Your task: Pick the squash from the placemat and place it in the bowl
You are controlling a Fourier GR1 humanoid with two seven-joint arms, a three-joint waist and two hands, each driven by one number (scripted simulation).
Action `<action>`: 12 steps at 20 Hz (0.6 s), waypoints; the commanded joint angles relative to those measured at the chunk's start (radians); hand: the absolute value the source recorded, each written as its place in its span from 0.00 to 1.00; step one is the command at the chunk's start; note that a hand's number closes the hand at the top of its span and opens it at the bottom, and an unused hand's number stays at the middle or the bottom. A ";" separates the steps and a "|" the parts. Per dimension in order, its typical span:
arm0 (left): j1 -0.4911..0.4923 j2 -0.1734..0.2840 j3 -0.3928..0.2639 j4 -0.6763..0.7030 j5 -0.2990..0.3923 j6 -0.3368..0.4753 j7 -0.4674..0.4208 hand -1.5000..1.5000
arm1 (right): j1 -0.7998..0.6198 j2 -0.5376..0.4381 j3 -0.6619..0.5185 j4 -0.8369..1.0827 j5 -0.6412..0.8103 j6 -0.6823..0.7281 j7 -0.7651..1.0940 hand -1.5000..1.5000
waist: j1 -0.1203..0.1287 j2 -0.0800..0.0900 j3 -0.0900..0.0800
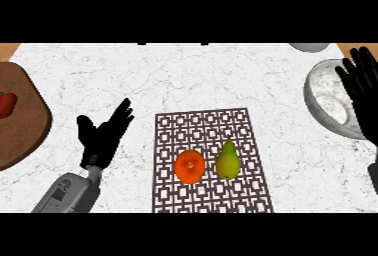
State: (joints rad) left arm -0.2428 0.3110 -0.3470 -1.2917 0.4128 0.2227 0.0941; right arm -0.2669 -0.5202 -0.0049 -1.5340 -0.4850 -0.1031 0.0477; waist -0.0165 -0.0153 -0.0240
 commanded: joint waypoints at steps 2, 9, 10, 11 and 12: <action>0.012 0.028 -0.019 -0.110 -0.046 -0.029 -0.030 0.50 | 0.058 0.090 0.106 -0.181 0.143 -0.190 0.040 1.00 | 0.011 0.007 0.023; -0.032 0.055 -0.073 -0.188 -0.096 -0.090 -0.089 0.50 | 0.147 0.164 0.418 -0.163 0.594 -0.509 0.179 1.00 | 0.021 -0.001 0.017; 0.007 0.049 -0.103 -0.213 -0.118 -0.083 -0.104 0.50 | 0.161 0.263 0.471 -0.162 0.617 -0.569 0.164 0.00 | 0.033 0.003 0.021; -0.029 0.050 -0.073 -0.167 -0.110 -0.096 -0.115 0.50 | 0.142 0.338 0.532 -0.159 0.662 -0.618 0.168 0.00 | 0.025 0.011 0.021; 0.020 0.060 -0.100 -0.242 -0.133 -0.072 -0.087 0.50 | 0.159 0.358 0.563 -0.129 0.725 -0.653 0.131 0.00 | 0.034 0.009 0.023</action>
State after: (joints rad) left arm -0.2564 0.3610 -0.4184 -1.4632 0.3103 0.1484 0.0043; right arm -0.1429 -0.3070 0.4025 -1.6841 0.0634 -0.5902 0.1734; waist 0.0035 -0.0114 -0.0075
